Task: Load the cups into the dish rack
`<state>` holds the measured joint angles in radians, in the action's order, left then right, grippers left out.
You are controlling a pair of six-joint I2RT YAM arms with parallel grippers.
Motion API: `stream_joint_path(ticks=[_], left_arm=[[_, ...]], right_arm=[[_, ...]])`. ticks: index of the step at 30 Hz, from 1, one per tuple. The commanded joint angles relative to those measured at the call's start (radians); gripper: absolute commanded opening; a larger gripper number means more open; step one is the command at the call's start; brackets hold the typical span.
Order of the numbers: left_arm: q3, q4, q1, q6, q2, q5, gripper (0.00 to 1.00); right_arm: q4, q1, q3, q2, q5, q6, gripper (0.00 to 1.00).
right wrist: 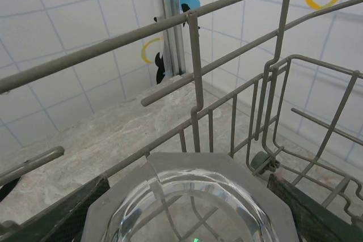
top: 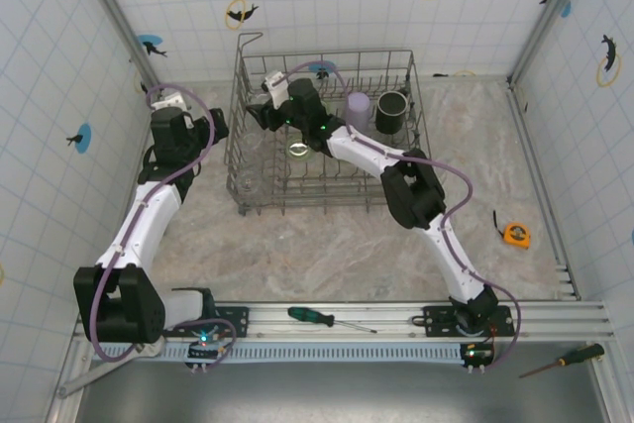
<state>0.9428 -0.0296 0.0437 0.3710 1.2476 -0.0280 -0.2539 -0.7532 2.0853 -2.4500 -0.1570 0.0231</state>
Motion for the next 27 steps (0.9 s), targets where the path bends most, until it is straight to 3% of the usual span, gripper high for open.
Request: stream_joint_path(ticks=[1,24,27], left_arm=[[-0.004,0.007,-0.008,0.013,0.006,-0.02,0.97],[-0.004,0.007,-0.009,0.017,0.012,-0.032,0.97],[-0.004,0.006,-0.009,0.018,0.018,-0.038,0.98]], right_arm=[[-0.064,-0.004,0.078,-0.033,0.014,-0.045,0.2],[0.02,-0.025,0.189,-0.153,0.089,-0.229,0.15],[0.03,-0.025,0.19,-0.155,0.087,-0.236,0.21]])
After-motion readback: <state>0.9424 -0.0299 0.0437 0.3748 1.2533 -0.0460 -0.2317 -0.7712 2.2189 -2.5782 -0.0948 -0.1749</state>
